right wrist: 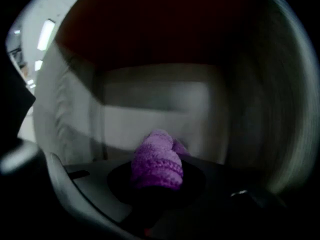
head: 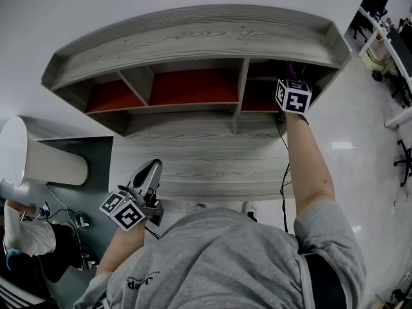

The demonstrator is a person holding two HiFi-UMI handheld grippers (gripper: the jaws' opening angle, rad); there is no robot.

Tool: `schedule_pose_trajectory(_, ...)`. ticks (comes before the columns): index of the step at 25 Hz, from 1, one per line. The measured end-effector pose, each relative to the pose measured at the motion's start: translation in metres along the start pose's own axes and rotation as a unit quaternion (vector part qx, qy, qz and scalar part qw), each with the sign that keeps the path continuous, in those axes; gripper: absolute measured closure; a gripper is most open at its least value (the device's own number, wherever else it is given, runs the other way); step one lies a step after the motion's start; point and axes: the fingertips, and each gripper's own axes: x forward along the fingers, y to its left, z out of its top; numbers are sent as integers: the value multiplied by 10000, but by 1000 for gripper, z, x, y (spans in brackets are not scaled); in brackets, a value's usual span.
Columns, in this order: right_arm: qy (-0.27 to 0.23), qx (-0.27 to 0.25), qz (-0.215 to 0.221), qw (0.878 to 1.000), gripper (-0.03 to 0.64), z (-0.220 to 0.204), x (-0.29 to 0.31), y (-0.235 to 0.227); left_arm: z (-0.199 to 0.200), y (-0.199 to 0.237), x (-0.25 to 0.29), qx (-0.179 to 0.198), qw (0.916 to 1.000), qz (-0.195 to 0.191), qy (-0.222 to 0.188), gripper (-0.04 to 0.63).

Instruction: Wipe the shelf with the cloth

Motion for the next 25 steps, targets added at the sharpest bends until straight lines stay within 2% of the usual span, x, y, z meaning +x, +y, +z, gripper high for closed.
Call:
schedule_pose_trajectory(1, 143, -702, 538, 9960, 552, -6, -1, 30, -1, 0, -1, -11, 10000, -3, -3, 569)
schedule_pose_trajectory(2, 301, -1542, 1023, 9823, 552, -15, -1, 61, -1, -1, -1, -12, 10000, -14, 1, 569)
schedule_pose_trajectory(3, 438, -2421, 1399, 9591, 552, -25, 0, 87, -1, -1, -1, -3, 10000, -24, 4, 569)
schedule_pose_trajectory(5, 559, -3958, 1795, 8989, 551, -45, 7, 124, 0, -1, -2, 13, 10000, -9, -6, 569)
schedule_pose_trajectory(6, 567, -4519, 1855, 8707, 551, -51, 12, 135, 0, 0, -3, 8, 10000, 12, -20, 569)
schedule_pose_trajectory(7, 574, -4919, 1858, 8487, 552, -54, 19, 141, 1, 1, -4, -1, 10000, 33, -36, 569)
schedule_pose_trajectory(8, 602, -5176, 1836, 8335, 554, -56, 26, 144, 1, 1, -5, -9, 10000, 53, -49, 569)
schedule_pose_trajectory(12, 854, -5790, 1760, 7915, 551, -66, 49, 141, -1, 5, -6, -34, 9999, 104, -73, 569)
schedule_pose_trajectory(14, 972, -5993, 1692, 7764, 549, -71, 51, 137, -2, 5, -4, -60, 9999, 100, -71, 569)
schedule_pose_trajectory(16, 1215, -6077, 1558, 7692, 549, -79, 51, 118, -2, 3, 0, -74, 9999, 63, -59, 569)
schedule_pose_trajectory(19, 1719, -6085, 1198, 7654, 549, -88, 49, 66, 1, 2, 5, -78, 9999, -1, -83, 569)
schedule_pose_trajectory(21, 2149, -6113, 921, 7561, 549, -93, 47, 28, 3, 2, 9, -88, 9999, -34, -103, 569)
schedule_pose_trajectory(23, 2627, -6180, 648, 7382, 549, -98, 45, -4, 4, 2, 12, -93, 9999, -81, -118, 569)
schedule_pose_trajectory(25, 3030, -6318, 390, 7124, 549, -100, 43, -25, 5, 1, 15, -97, 9998, -128, -145, 569)
